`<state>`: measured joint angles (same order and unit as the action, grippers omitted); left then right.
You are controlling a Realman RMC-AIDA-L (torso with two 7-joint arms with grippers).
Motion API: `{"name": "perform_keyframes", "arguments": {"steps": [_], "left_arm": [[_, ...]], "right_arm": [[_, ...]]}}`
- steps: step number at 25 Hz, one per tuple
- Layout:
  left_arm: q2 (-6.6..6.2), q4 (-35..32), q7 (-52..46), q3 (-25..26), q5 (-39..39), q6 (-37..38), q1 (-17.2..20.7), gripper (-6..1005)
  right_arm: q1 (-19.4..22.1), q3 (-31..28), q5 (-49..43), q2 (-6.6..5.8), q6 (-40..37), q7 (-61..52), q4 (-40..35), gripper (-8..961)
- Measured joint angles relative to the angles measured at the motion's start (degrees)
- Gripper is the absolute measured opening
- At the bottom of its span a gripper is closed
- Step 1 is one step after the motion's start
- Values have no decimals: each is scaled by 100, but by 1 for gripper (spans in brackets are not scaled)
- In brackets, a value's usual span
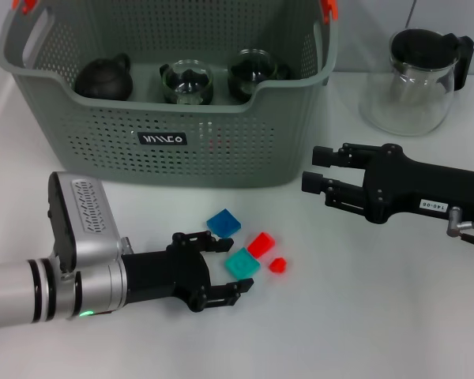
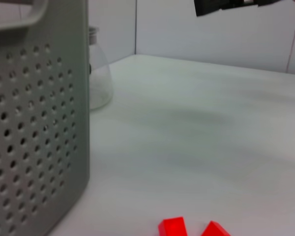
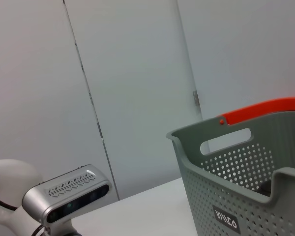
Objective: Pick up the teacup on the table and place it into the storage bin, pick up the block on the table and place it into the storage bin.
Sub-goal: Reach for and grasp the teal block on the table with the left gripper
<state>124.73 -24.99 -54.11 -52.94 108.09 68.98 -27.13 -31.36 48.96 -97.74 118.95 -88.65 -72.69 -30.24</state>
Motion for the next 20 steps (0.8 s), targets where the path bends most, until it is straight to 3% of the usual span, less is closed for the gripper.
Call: {"name": "perform_keyframes", "arguments": {"steps": [20], "left_arm": [[-7,224,352,-26,-43,-238,-46,673]], "right_arm": [[-24,0,0,-10,7,0,0,518]]}}
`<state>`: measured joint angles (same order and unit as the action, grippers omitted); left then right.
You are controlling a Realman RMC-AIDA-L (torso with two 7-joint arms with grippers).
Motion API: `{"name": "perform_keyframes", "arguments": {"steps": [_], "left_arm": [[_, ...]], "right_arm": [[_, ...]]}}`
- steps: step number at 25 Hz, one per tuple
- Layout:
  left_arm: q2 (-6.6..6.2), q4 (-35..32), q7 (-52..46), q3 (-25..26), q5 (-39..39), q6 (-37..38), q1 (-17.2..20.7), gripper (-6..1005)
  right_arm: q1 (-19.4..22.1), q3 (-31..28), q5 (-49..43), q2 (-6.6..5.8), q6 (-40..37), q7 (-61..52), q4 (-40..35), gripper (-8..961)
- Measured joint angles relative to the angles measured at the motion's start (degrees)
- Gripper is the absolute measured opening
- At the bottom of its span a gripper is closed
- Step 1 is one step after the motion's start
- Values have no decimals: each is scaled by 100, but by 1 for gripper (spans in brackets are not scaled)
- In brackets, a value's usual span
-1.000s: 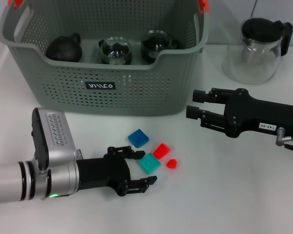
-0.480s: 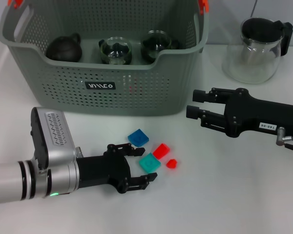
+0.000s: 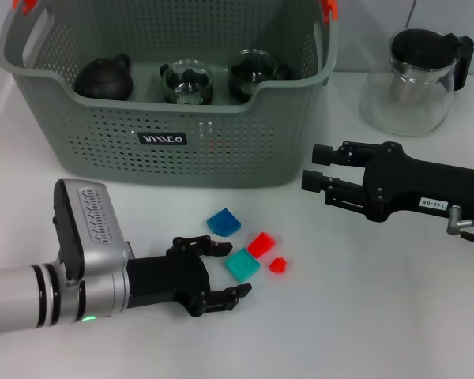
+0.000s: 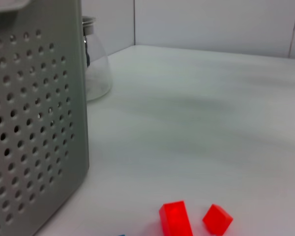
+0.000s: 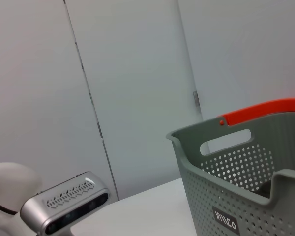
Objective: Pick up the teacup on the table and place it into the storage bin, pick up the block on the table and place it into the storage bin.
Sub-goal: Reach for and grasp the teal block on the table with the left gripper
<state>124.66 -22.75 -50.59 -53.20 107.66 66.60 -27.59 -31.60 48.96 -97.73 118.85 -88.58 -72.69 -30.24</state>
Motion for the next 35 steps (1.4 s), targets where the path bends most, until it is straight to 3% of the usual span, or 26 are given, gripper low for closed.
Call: {"name": "perform_keyframes", "arguments": {"steps": [35], "left_arm": [[3,157,120,-6,-295,-193,-55,612]], "right_arm": [[5,0,0,-11,2,-59,0,518]]}}
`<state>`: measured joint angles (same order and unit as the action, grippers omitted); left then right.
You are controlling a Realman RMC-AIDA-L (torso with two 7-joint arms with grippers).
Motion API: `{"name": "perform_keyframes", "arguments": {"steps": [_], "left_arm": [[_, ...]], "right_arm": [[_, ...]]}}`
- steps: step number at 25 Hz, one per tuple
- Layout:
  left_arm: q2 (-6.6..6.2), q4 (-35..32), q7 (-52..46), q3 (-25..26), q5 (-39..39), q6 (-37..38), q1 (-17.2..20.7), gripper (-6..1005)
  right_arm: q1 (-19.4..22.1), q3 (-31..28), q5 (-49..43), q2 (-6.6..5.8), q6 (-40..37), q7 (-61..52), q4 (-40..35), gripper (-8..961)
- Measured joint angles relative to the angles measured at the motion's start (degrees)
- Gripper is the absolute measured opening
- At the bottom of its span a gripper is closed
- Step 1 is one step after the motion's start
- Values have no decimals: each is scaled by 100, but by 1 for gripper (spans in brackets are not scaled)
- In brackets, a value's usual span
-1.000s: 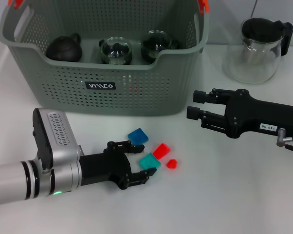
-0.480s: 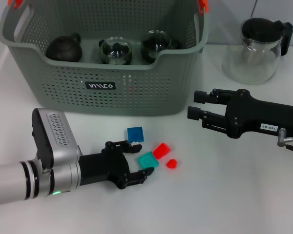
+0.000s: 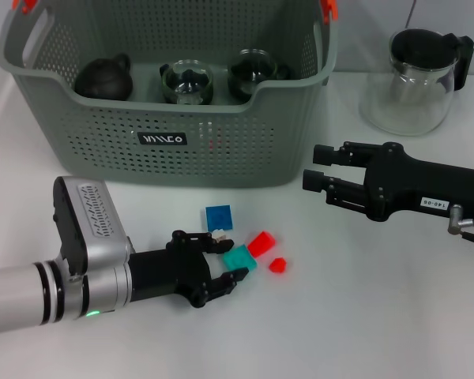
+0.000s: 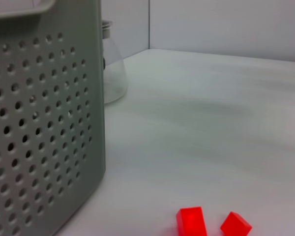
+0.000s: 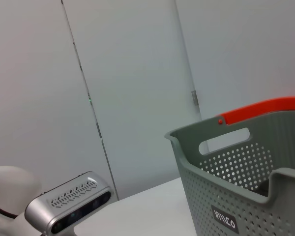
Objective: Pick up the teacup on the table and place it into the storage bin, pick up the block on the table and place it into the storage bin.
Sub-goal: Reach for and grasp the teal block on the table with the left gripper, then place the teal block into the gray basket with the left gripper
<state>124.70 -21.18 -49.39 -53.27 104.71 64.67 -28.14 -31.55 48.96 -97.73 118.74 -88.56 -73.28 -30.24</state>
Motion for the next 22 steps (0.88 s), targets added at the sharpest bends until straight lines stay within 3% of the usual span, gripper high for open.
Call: {"name": "perform_keyframes", "arguments": {"steps": [2,7,22], "left_arm": [[1,0,0,0,1,-4,-9,607],[2,0,0,0,2,-12,-15,411],[-24,-34,-164,0,29,26,-35,415]], "right_arm": [[0,0,0,1,2,-1,0,518],[-3,0,0,-7,6,-2,0,518],[-26,0,0,-18,6,-11,0,517]]}}
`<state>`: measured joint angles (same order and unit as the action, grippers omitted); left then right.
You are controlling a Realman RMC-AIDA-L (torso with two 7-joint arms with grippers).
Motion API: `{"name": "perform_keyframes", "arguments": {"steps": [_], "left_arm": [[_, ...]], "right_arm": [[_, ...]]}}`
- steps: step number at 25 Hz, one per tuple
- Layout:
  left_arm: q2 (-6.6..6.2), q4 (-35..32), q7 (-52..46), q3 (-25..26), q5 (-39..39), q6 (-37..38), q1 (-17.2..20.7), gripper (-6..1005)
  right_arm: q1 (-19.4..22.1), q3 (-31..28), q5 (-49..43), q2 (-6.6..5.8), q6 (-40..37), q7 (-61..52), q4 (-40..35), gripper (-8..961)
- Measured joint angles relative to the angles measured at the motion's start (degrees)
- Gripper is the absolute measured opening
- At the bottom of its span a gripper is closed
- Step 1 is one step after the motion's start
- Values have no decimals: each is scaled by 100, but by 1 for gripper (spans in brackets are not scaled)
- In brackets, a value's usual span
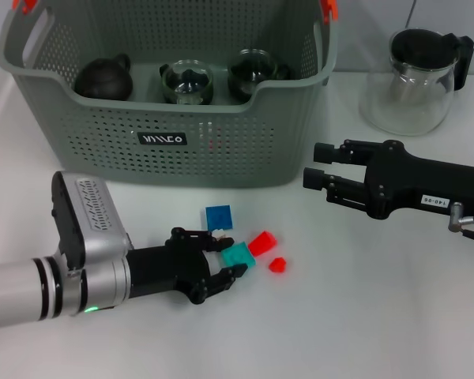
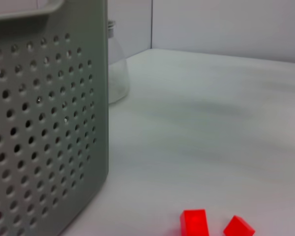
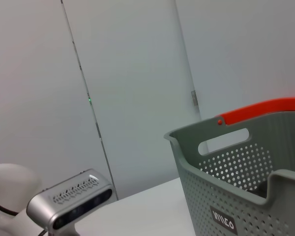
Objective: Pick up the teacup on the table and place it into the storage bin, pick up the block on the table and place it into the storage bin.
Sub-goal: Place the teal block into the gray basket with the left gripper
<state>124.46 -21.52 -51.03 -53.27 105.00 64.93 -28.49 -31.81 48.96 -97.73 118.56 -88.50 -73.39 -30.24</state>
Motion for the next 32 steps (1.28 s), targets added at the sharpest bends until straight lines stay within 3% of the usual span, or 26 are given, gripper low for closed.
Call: {"name": "perform_keyframes", "arguments": {"steps": [11,19,27,32], "left_arm": [[-312,-1227,-1195,228,45,1421,580,413],[-528,-1845,-1649,1509,335,2633,658,413],[-787,-2151,-2108,3031,27,4081,336,438],[-829,-2186,-2596,3380,-599,3974,-157,454]], "right_arm": [[-1,0,0,-8,-1,0,0,518],[4,0,0,1,8,0,0,517],[0,-8,0,1,28,0,0,517],[-1,-18,0,6,35,2,0,516]]}}
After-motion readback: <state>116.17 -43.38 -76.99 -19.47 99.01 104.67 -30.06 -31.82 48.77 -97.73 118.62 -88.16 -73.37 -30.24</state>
